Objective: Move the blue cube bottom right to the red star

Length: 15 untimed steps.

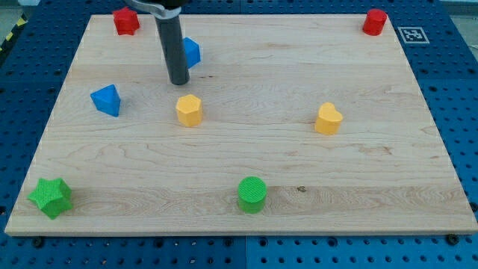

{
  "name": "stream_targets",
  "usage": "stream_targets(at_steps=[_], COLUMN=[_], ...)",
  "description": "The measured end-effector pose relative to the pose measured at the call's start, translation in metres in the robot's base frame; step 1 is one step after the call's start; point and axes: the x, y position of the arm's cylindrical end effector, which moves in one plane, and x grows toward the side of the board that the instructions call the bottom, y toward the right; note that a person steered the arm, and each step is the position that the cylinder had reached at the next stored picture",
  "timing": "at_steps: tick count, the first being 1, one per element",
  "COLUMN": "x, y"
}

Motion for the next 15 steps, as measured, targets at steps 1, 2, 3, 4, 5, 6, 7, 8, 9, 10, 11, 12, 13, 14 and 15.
stream_targets(at_steps=[1,2,3,4,5,6,7,8,9,10,11,12,13,14,15], x=[0.004,-0.007,-0.023,-0.023,-0.023,-0.023,-0.037,-0.046,-0.051,-0.027,-0.026,-0.035,-0.055,-0.057,-0.058], y=[0.032,0.036,0.016,0.016,0.016,0.015,0.015,-0.013,-0.007,0.008,0.009,0.005,-0.007,-0.007,-0.007])
